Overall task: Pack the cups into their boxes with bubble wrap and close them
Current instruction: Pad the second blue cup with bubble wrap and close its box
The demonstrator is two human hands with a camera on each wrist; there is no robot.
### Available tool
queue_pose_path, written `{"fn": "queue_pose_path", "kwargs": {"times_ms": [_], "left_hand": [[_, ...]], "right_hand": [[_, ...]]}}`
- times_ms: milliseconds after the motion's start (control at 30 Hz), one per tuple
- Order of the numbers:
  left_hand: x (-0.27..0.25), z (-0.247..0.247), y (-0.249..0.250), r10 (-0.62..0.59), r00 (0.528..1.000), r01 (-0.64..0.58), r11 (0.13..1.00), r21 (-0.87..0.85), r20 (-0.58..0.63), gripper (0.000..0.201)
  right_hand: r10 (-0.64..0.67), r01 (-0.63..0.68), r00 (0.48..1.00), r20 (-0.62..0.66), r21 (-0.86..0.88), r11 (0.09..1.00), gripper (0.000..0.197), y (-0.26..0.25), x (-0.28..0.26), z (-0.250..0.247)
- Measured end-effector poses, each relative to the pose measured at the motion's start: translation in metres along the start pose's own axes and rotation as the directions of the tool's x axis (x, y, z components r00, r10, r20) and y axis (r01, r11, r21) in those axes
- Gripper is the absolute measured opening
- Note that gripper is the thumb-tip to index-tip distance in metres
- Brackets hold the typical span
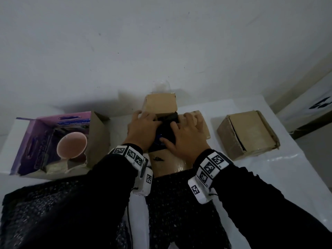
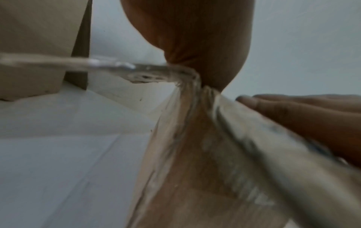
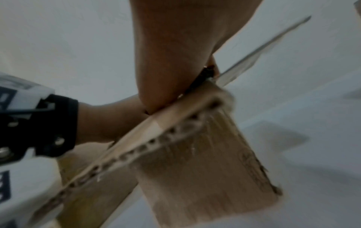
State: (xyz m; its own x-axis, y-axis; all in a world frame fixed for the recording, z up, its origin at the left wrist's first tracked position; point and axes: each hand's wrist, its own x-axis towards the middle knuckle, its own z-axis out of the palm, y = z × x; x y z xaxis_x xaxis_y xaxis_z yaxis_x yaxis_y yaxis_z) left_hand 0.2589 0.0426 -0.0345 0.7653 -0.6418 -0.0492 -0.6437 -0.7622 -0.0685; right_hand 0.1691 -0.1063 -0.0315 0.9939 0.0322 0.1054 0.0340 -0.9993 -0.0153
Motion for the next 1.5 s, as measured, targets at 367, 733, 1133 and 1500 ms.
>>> {"fn": "queue_pose_path", "kwargs": {"times_ms": [367, 733, 1133, 1500], "left_hand": [[-0.003, 0.002, 0.001, -0.116, 0.981, 0.106, 0.992, 0.073, 0.158, 0.028], [-0.016, 0.008, -0.002, -0.098, 0.988, 0.084, 0.990, -0.115, -0.123, 0.034], [-0.021, 0.006, 0.002, -0.099, 0.995, 0.096, 0.989, -0.116, -0.021, 0.051], [-0.012, 0.006, 0.001, -0.115, 0.993, 0.115, 0.992, -0.043, -0.014, 0.033]], "right_hand": [[0.075, -0.049, 0.936, 0.345, -0.084, 0.995, 0.076, -0.001, 0.028, 0.009], [-0.087, 0.095, 0.978, 0.192, -0.028, 0.995, 0.047, 0.004, 0.024, 0.001], [0.011, -0.010, 0.913, 0.408, -0.004, 1.000, 0.039, 0.010, 0.045, 0.000], [-0.072, 0.099, 0.937, 0.341, -0.062, 0.993, 0.029, 0.028, 0.024, -0.028]]}}
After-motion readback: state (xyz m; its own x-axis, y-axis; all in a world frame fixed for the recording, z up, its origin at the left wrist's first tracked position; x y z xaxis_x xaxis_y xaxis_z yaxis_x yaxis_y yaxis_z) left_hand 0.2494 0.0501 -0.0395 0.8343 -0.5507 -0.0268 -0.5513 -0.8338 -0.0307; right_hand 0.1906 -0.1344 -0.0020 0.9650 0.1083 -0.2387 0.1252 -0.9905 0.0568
